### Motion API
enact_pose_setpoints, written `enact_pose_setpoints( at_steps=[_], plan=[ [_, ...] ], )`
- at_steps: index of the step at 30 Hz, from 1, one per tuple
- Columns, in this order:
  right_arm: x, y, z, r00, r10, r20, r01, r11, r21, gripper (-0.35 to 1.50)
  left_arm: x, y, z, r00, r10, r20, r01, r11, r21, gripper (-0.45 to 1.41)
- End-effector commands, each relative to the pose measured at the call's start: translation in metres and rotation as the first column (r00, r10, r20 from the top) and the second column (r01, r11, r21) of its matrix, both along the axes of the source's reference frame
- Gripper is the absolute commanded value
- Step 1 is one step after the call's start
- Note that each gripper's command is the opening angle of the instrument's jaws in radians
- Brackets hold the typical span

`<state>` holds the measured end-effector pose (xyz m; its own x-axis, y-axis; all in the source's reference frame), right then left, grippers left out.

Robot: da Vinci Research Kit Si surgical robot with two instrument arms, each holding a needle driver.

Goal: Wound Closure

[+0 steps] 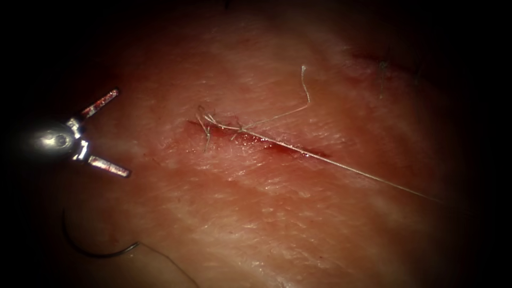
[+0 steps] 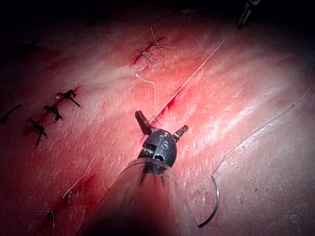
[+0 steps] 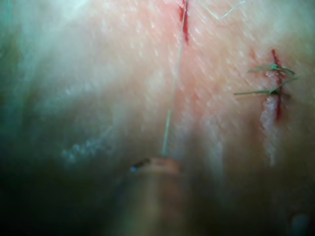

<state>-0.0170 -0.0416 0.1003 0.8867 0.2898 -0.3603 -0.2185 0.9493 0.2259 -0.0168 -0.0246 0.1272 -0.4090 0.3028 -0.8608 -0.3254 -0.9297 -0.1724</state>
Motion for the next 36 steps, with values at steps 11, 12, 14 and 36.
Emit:
enact_pose_setpoints(
  at_steps=[11, 12, 14, 36],
  plan=[
    [-0.0063, -0.009, -0.0028, 0.997, -0.021, 0.074, 0.014, 0.995, 0.102, -0.35, 0.0, -0.0001, 0.0008, 1.0, -0.004, -0.006, 0.004, 1.0, 0.0, 1.11],
    [-0.0069, -0.0098, -0.0029, 0.997, -0.019, 0.078, 0.01, 0.994, 0.113, -0.35, 0.0, -0.0001, 0.0009, 1.0, -0.007, -0.005, 0.007, 1.0, 0.005, 1.11],
    [-0.0077, -0.011, -0.0029, 0.996, -0.025, 0.091, 0.013, 0.992, 0.128, -0.35, 0.0001, 0.0, 0.001, 1.0, -0.007, -0.004, 0.007, 1.0, 0.005, 1.11],
    [-0.0087, -0.0203, -0.0124, 0.998, -0.07, -0.003, 0.069, 0.977, 0.203, -0.35, 0.0003, 0.0005, 0.0015, 1.0, -0.014, -0.014, 0.014, 1.0, 0.003, 1.1]
  ],
)
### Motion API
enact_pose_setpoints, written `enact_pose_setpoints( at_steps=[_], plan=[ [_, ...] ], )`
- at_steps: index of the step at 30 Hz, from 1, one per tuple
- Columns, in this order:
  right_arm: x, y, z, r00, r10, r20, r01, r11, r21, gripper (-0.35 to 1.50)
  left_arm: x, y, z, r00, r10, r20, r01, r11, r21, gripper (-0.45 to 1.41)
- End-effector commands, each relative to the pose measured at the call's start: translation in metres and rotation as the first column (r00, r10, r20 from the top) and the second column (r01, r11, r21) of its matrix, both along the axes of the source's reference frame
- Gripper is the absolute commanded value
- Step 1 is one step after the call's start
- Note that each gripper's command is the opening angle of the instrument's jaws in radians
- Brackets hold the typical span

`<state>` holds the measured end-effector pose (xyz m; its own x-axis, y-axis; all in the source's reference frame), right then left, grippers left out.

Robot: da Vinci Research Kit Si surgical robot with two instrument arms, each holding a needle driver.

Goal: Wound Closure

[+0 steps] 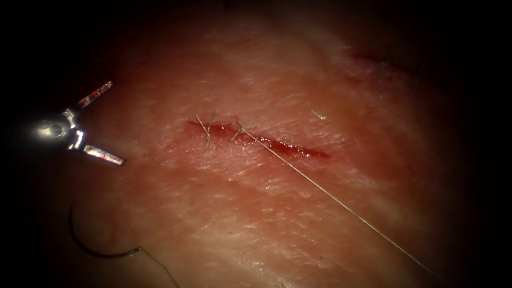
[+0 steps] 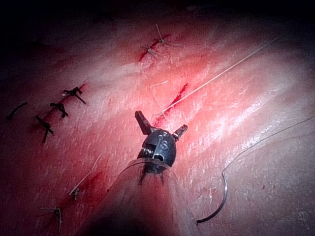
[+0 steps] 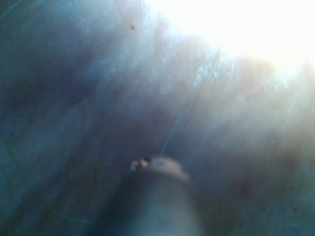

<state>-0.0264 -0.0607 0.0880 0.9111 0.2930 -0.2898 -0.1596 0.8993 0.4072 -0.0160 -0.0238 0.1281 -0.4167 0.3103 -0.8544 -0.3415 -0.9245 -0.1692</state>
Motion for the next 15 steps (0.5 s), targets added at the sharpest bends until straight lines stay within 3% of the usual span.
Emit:
enact_pose_setpoints(
  at_steps=[1, 6, 7, 8, 10, 12, 15],
  plan=[
    [0.0007, -0.0013, -0.0005, 1.0, 0.003, -0.017, -0.003, 1.0, 0.005, -0.35, -0.0006, -0.0003, 0.0007, 1.0, 0.0, 0.0, 0.0, 1.0, 0.001, 1.1],
    [0.0013, 0.0, -0.0021, 0.998, 0.054, -0.043, -0.055, 0.998, -0.03, -0.35, -0.001, -0.0003, 0.0007, 1.0, 0.001, -0.005, -0.001, 1.0, 0.003, 1.1],
    [0.0018, 0.0008, -0.0022, 0.995, 0.089, -0.039, -0.091, 0.994, -0.057, -0.27, -0.0013, -0.0003, 0.0007, 1.0, 0.001, -0.009, -0.001, 1.0, 0.004, 1.1],
    [0.0026, 0.0022, -0.0024, 0.991, 0.113, -0.07, -0.121, 0.985, -0.121, 0.41, -0.0015, -0.0004, 0.0007, 1.0, 0.0, -0.016, 0.0, 1.0, 0.006, 1.1],
    [0.0041, 0.0042, -0.0024, 0.972, 0.192, -0.135, -0.216, 0.957, -0.193, 1.2, -0.0025, -0.0005, 0.0008, 1.0, 0.012, -0.015, -0.012, 1.0, 0.013, 1.1],
    [0.0062, 0.0061, -0.0022, 0.945, 0.263, -0.194, -0.31, 0.912, -0.271, 1.48, -0.0036, -0.0006, 0.0008, 1.0, 0.025, -0.015, -0.025, 0.999, 0.02, 1.1],
    [0.0091, 0.009, -0.0016, 0.924, 0.27, -0.269, -0.348, 0.887, -0.302, 1.48, -0.006, -0.0014, 0.0011, 0.998, 0.06, -0.013, -0.06, 0.997, 0.044, 1.1]
  ],
)
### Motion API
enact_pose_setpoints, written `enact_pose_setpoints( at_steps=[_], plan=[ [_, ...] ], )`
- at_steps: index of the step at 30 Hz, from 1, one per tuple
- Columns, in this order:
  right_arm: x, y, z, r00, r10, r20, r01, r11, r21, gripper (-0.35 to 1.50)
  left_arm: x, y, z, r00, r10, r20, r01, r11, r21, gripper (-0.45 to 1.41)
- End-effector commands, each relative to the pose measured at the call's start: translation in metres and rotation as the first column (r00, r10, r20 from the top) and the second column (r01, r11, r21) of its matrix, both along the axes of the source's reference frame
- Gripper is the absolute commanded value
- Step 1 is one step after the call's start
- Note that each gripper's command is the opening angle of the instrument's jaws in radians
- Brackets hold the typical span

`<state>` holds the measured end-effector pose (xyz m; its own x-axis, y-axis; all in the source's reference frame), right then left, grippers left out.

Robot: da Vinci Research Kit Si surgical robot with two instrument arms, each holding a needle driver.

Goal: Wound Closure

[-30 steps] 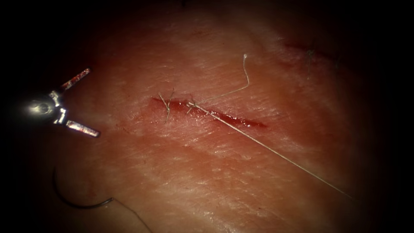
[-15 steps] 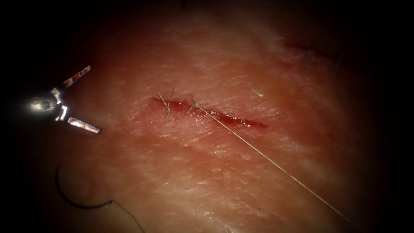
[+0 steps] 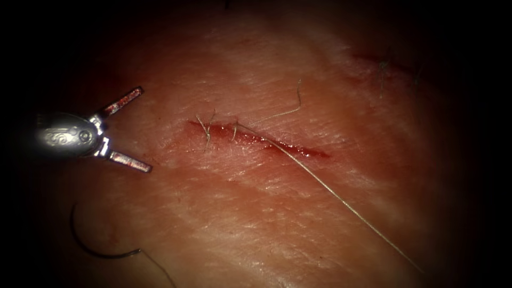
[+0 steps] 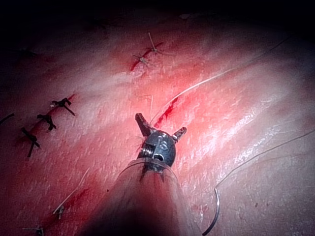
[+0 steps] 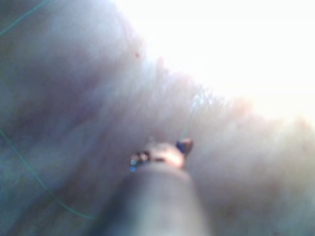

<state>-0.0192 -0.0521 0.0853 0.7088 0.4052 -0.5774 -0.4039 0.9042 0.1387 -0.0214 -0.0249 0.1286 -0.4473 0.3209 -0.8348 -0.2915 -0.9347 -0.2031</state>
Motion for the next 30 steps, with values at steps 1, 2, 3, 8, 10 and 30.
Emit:
enact_pose_setpoints(
  at_steps=[1, 2, 3, 8, 10, 30],
  plan=[
    [0.0027, 0.0014, 0.0013, 0.997, 0.0, -0.072, 0.001, 1.0, 0.009, 1.48, -0.0014, -0.0006, 0.0007, 1.0, 0.022, 0.001, -0.022, 1.0, 0.003, 1.1],
    [0.0035, 0.0024, 0.0015, 0.995, 0.011, -0.097, -0.01, 1.0, 0.008, 1.48, -0.0024, -0.001, 0.001, 0.999, 0.044, 0.001, -0.044, 0.999, 0.012, 1.1],
    [0.0046, 0.0039, 0.0018, 0.992, 0.029, -0.125, -0.029, 1.0, -0.004, 1.48, -0.0033, -0.0013, 0.0011, 0.998, 0.062, -0.005, -0.062, 0.998, 0.019, 1.1],
    [0.0081, 0.0091, 0.0036, 0.979, 0.041, -0.201, -0.056, 0.996, -0.07, 1.48, -0.0083, -0.0021, 0.0024, 0.992, 0.126, -0.023, -0.125, 0.992, 0.035, 1.1],
    [0.0095, 0.0102, 0.0049, 0.977, 0.043, -0.206, -0.057, 0.996, -0.063, 1.48, -0.01, -0.0022, 0.0028, 0.99, 0.139, -0.023, -0.138, 0.99, 0.035, 1.1],
    [0.0114, 0.0108, 0.0094, 0.976, 0.019, -0.215, -0.033, 0.998, -0.059, 1.47, -0.0247, -0.0067, 0.0039, 0.896, 0.364, -0.254, -0.358, 0.931, 0.071, 1.11]
  ],
)
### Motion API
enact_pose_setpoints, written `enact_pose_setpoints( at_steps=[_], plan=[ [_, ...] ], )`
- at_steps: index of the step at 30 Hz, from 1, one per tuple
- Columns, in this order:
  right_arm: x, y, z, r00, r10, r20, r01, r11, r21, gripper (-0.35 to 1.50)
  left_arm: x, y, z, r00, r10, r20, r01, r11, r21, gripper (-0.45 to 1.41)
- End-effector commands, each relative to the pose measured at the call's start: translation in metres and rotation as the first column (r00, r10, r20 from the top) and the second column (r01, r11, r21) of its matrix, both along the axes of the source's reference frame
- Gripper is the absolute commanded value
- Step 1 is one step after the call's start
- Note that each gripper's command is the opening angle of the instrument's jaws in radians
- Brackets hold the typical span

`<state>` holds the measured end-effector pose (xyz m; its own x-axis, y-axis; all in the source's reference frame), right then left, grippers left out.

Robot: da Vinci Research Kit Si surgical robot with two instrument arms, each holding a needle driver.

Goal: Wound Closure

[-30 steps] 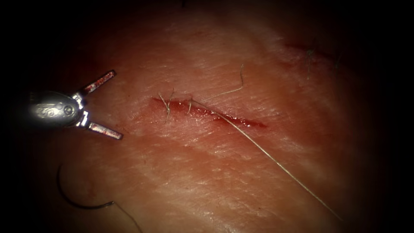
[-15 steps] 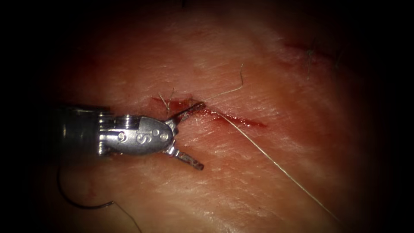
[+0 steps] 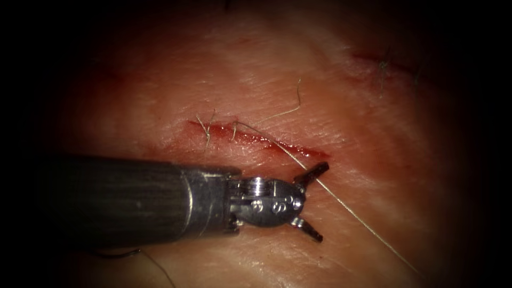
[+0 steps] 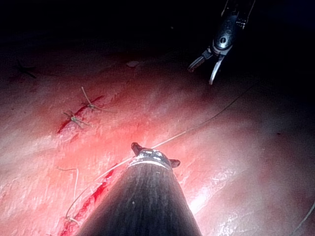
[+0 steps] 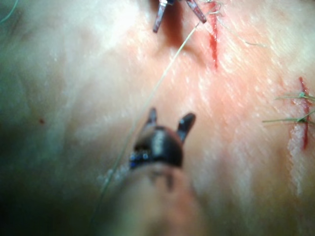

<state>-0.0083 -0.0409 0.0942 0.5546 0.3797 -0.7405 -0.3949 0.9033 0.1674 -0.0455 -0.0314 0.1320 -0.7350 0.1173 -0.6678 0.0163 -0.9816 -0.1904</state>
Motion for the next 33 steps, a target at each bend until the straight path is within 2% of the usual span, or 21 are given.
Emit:
enact_pose_setpoints(
  at_steps=[1, 3, 4, 13, 15, 16, 17, 18, 19, 20, 22, 27, 33],
  plan=[
    [0.0004, -0.0004, 0.0006, 1.0, -0.001, 0.001, 0.001, 1.0, 0.002, 1.47, -0.0011, -0.0006, 0.0007, 1.0, 0.014, -0.022, -0.014, 1.0, 0.001, 1.11],
    [0.0004, -0.0003, 0.0008, 1.0, 0.002, 0.005, -0.002, 1.0, 0.001, 1.47, -0.0028, -0.0015, 0.0012, 0.994, 0.046, -0.096, -0.047, 0.999, -0.008, 1.13],
    [0.0004, -0.0003, 0.0008, 1.0, 0.002, 0.005, -0.002, 1.0, 0.001, 1.47, -0.0028, -0.0015, 0.0012, 0.994, 0.046, -0.096, -0.047, 0.999, -0.008, 1.13],
    [0.0013, -0.0005, 0.0011, 1.0, 0.01, 0.01, -0.01, 1.0, -0.003, 1.45, -0.0082, -0.0014, 0.0028, 0.984, 0.083, -0.157, -0.088, 0.996, -0.023, 1.13],
    [0.0016, -0.0007, 0.0012, 1.0, 0.011, 0.011, -0.011, 1.0, -0.005, 1.45, -0.0089, -0.0016, 0.0031, 0.982, 0.088, -0.169, -0.093, 0.995, -0.022, 1.08],
    [0.0018, -0.0007, 0.0012, 1.0, 0.01, 0.013, -0.01, 1.0, -0.003, 1.45, -0.0092, -0.0017, 0.0033, 0.98, 0.101, -0.17, -0.107, 0.994, -0.028, 0.96],
    [0.0018, -0.0007, 0.0012, 1.0, 0.013, 0.016, -0.013, 1.0, -0.004, 1.45, -0.0092, -0.0018, 0.0033, 0.98, 0.12, -0.161, -0.127, 0.991, -0.036, 0.69],
    [0.0019, -0.0006, 0.0012, 1.0, 0.014, 0.017, -0.014, 1.0, -0.003, 1.45, -0.009, -0.002, 0.0032, 0.979, 0.141, -0.148, -0.149, 0.988, -0.042, 0.32],
    [0.0019, -0.0005, 0.0011, 1.0, 0.014, 0.017, -0.014, 1.0, -0.002, 1.45, -0.0087, -0.0021, 0.0029, 0.976, 0.173, -0.132, -0.181, 0.982, -0.055, -0.28],
    [0.0019, -0.0003, 0.0011, 1.0, 0.014, 0.018, -0.014, 1.0, 0.0, 1.45, -0.0082, -0.0023, 0.0026, 0.975, 0.184, -0.124, -0.192, 0.98, -0.057, -0.45],
    [0.0019, 0.0005, 0.0008, 1.0, 0.014, 0.018, -0.014, 1.0, 0.007, 1.45, -0.0071, -0.0026, 0.0018, 0.976, 0.192, -0.104, -0.199, 0.978, -0.067, -0.45],
    [0.0023, 0.0042, -0.0004, 1.0, -0.008, 0.013, 0.008, 1.0, 0.018, 1.43, -0.0015, -0.0041, -0.0015, 0.987, 0.158, 0.003, -0.157, 0.98, -0.12, -0.45],
    [0.0041, 0.0104, -0.0012, 0.992, -0.006, -0.129, 0.005, 1.0, -0.005, 1.32, 0.0045, -0.0066, -0.0048, 0.985, 0.162, 0.053, -0.152, 0.977, -0.148, -0.45]
  ],
)
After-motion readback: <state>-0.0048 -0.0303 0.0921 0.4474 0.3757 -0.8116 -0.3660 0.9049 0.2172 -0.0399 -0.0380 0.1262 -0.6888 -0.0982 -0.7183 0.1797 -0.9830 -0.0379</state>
